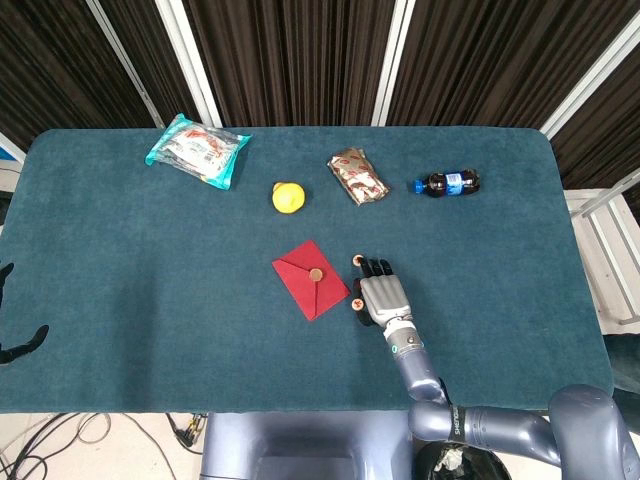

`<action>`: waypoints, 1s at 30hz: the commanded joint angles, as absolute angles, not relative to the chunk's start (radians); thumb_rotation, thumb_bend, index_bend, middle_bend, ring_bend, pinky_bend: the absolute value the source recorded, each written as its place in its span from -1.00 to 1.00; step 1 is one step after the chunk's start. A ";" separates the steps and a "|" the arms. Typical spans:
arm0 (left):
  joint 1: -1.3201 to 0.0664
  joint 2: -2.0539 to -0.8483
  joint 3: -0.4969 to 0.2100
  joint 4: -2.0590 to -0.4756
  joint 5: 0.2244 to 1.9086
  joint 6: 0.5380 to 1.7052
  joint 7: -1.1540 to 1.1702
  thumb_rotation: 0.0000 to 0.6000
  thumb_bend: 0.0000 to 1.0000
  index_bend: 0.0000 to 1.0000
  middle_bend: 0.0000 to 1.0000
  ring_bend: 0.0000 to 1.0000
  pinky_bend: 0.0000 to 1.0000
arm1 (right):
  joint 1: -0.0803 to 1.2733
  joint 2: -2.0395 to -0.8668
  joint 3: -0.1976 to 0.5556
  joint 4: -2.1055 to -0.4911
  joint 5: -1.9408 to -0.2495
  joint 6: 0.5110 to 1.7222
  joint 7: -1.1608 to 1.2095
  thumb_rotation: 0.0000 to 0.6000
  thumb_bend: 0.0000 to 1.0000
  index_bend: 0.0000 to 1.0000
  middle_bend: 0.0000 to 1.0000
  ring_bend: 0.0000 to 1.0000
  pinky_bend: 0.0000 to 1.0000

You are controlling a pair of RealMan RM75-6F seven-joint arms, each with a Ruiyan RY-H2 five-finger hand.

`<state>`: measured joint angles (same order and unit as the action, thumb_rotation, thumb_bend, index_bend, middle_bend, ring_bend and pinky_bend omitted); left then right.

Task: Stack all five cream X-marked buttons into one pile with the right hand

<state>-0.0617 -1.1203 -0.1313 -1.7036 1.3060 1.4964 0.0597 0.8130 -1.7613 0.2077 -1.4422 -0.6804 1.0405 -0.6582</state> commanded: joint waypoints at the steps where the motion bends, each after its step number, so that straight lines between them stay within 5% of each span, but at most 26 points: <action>1: -0.062 -1.120 -0.132 -1.703 1.306 1.496 0.059 1.00 -0.60 -0.80 -1.00 -1.00 -1.00 | 0.814 -1.762 0.207 -1.442 -0.679 1.039 -0.659 1.00 -0.20 -0.02 -1.00 -1.00 -1.00; 19: -0.062 -1.122 -0.133 -1.703 1.304 1.497 0.059 1.00 -0.60 -0.80 -1.00 -1.00 -1.00 | 0.814 -1.750 0.214 -1.457 -0.675 1.037 -0.653 1.00 -0.20 0.08 -1.00 -1.00 -1.00; 30: -0.062 -1.121 -0.133 -1.706 1.304 1.497 0.060 1.00 -0.60 -0.80 -1.00 -1.00 -1.00 | 0.809 -1.621 0.248 -1.567 -0.657 1.028 -0.639 1.00 -0.21 0.08 -1.00 -1.00 -1.00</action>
